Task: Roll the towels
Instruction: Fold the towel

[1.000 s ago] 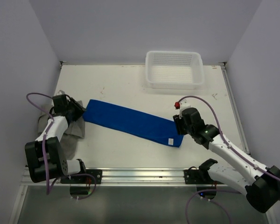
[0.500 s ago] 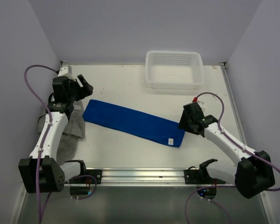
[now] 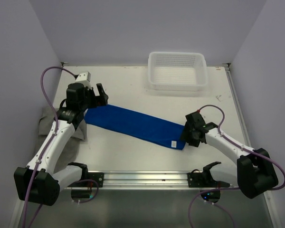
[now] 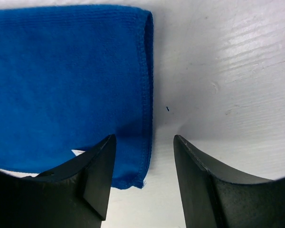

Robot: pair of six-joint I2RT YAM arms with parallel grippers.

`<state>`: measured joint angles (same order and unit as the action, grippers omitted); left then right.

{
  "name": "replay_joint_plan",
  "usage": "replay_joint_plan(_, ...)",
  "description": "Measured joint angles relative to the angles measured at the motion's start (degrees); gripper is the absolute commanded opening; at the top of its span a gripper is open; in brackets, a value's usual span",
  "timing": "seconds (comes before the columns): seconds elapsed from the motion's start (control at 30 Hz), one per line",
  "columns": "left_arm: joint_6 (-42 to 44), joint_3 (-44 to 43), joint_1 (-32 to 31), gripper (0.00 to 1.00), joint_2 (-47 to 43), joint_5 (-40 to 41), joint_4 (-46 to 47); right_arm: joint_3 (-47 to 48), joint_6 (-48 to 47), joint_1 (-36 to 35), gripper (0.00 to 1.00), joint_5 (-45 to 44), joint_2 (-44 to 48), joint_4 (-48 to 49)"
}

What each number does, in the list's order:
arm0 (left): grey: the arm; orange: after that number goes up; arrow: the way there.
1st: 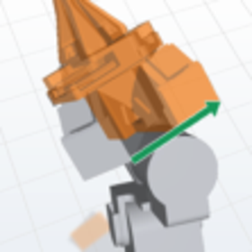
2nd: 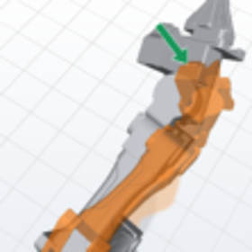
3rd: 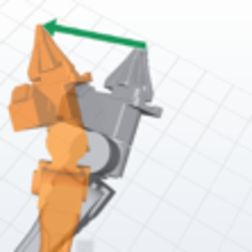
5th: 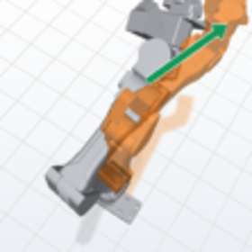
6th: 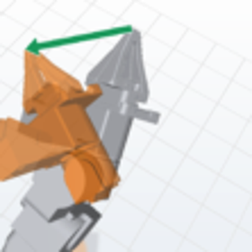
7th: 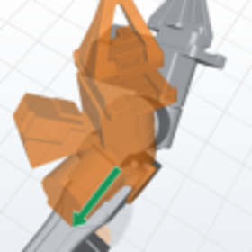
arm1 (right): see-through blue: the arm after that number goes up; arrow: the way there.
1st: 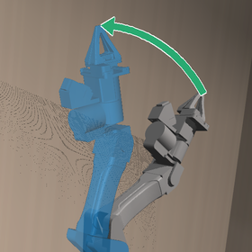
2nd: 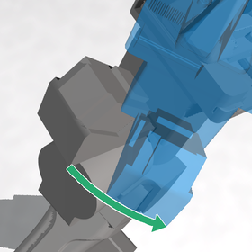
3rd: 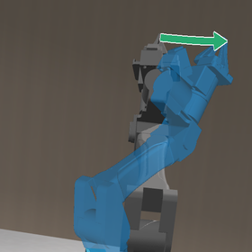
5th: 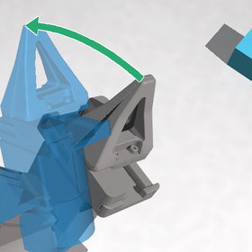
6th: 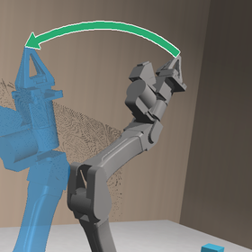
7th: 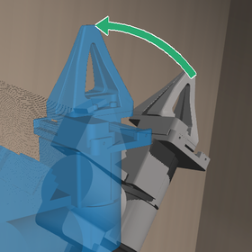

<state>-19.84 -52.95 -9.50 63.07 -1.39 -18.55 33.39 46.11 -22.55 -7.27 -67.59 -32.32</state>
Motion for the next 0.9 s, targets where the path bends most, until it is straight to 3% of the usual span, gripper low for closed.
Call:
replay_joint_plan(0.3,0.2,0.0,0.0,1.00,-0.3,0.3,-0.1,-1.4,1.3,0.0,0.47,0.9,-1.8,3.1)
replay_joint_plan(0.43,0.2,0.0,0.0,1.00,-0.4,0.3,-0.1,-0.6,1.2,0.0,0.31,0.7,-3.3,3.7)
replay_joint_plan(0.6,0.6,0.0,0.0,1.00,-0.7,0.2,0.0,-0.2,0.7,0.1,0.21,0.0,-4.2,3.6)
replay_joint_plan(0.8,1.0,0.0,0.0,1.00,-0.8,0.2,0.0,0.2,-1.0,2.2,0.02,0.1,-4.4,3.4)
replay_joint_plan(0.9,1.0,0.0,0.0,1.00,-0.8,0.2,0.0,1.2,-2.7,4.5,0.00,0.0,-4.5,2.1)
